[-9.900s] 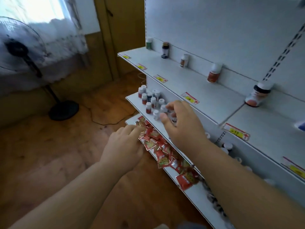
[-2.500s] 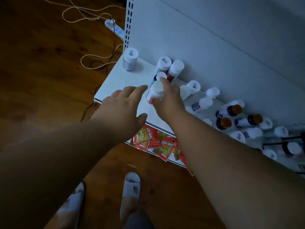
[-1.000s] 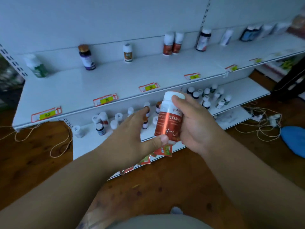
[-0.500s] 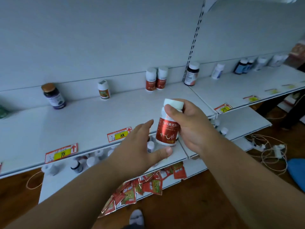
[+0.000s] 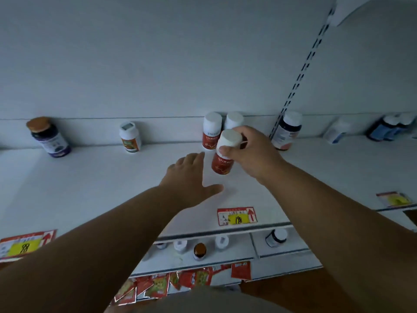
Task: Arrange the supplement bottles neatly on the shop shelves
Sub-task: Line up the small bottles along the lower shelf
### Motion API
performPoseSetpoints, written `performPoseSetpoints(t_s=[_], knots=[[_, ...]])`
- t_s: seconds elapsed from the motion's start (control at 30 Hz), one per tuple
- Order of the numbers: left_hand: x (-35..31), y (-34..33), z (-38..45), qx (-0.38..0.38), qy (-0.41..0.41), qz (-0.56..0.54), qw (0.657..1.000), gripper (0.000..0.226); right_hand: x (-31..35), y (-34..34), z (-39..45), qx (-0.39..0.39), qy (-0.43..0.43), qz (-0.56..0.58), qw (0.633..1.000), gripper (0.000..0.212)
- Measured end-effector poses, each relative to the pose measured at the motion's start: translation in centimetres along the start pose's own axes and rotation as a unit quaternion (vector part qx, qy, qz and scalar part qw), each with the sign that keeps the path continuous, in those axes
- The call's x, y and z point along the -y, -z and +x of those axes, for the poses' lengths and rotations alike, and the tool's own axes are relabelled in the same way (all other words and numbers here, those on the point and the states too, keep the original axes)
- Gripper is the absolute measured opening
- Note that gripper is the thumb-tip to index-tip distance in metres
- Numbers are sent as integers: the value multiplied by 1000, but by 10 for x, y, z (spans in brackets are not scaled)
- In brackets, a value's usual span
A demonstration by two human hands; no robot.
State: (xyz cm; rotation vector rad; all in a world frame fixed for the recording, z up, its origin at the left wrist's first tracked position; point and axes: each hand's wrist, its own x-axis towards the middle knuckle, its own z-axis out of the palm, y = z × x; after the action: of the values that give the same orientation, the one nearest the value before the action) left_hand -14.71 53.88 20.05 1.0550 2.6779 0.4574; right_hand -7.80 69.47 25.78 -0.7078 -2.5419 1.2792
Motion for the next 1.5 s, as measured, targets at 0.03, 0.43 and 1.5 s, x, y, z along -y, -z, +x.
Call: performPoseSetpoints(t_s=[0.03, 0.43, 1.5], knots=[[1, -6, 12, -10, 18, 1, 1000, 90, -1, -2, 13, 16, 23, -35, 999, 49], [0, -46, 74, -37, 131, 58, 989, 90, -17, -27, 94, 67, 149, -162, 973, 53], [107, -11, -306, -108, 178, -9, 978, 55, 42, -174, -209, 100, 194, -119, 969, 23]])
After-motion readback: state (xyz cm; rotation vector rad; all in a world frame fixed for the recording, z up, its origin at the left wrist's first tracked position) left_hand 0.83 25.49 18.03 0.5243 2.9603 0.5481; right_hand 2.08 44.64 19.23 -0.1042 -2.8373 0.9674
